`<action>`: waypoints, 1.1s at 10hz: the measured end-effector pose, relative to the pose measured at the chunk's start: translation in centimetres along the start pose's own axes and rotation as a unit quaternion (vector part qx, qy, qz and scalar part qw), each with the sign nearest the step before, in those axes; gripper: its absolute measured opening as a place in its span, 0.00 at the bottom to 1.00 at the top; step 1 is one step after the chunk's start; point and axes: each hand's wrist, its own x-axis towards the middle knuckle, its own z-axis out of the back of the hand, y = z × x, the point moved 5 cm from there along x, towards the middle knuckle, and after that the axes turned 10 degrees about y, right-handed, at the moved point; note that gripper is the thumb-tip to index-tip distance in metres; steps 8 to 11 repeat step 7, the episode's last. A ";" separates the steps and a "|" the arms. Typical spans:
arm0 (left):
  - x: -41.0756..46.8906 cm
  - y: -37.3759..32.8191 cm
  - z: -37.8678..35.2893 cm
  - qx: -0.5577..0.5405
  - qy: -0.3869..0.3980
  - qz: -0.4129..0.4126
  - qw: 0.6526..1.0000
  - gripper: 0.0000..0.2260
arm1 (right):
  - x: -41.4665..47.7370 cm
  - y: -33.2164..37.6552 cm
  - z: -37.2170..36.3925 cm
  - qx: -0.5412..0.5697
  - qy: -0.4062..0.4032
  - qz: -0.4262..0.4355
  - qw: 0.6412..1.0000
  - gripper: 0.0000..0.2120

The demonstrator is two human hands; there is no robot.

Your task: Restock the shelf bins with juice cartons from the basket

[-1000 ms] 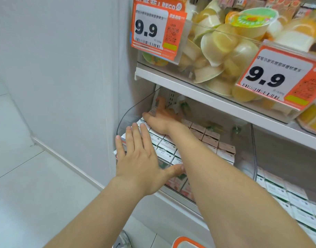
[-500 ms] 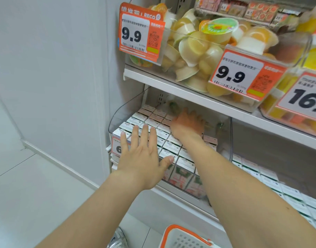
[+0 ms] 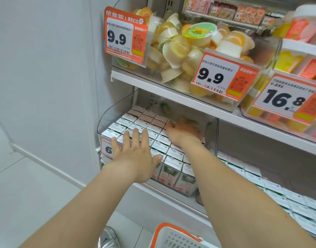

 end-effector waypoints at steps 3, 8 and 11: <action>-0.5 -1.5 -0.5 -0.006 -0.008 -0.011 1.000 0.32 | -1.6 -0.9 -0.1 -0.040 0.017 -0.010 0.999 0.40; -0.9 -2.3 1.3 0.030 -0.094 -0.034 0.995 0.18 | -7.6 1.1 2.3 -0.080 -0.073 0.108 0.988 0.19; -0.9 -2.3 1.3 0.030 -0.094 -0.034 0.995 0.18 | -7.6 1.1 2.3 -0.080 -0.073 0.108 0.988 0.19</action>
